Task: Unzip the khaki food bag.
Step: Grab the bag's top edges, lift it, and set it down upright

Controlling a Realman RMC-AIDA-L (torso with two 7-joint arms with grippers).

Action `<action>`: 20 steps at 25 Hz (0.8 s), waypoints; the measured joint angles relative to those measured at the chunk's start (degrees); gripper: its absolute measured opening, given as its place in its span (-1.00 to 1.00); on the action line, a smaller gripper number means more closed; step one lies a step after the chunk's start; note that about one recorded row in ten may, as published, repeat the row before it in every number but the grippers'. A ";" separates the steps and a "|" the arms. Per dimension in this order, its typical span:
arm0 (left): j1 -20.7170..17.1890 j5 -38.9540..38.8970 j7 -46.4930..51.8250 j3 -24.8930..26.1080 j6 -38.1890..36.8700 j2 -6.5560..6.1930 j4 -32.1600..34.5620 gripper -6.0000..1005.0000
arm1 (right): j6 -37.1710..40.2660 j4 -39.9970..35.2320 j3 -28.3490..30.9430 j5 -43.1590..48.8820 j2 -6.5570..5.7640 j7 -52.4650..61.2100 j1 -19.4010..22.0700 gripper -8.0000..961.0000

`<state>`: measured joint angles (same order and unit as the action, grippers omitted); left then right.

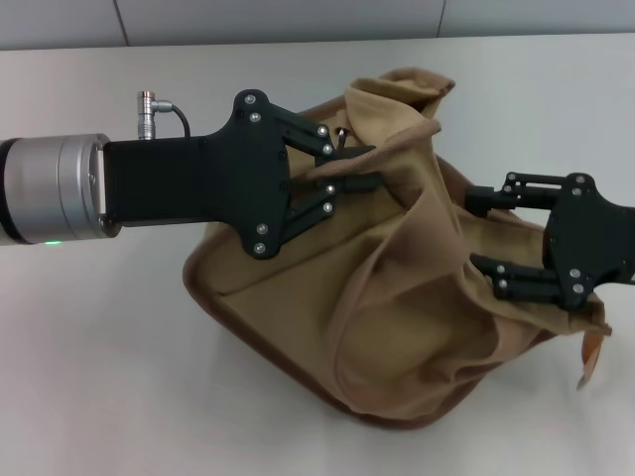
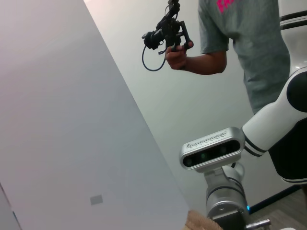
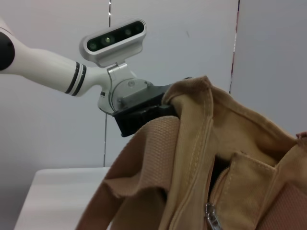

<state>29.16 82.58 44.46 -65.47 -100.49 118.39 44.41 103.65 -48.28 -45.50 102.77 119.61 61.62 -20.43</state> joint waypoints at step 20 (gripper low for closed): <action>0.38 0.07 -0.02 -0.21 -0.39 0.00 0.03 -0.82 | -4.27 0.33 -4.34 -2.97 -0.23 -1.78 -2.16 0.16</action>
<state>29.55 82.65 44.45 -65.68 -100.88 118.38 44.44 99.38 -47.96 -49.84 99.81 119.39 59.83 -22.59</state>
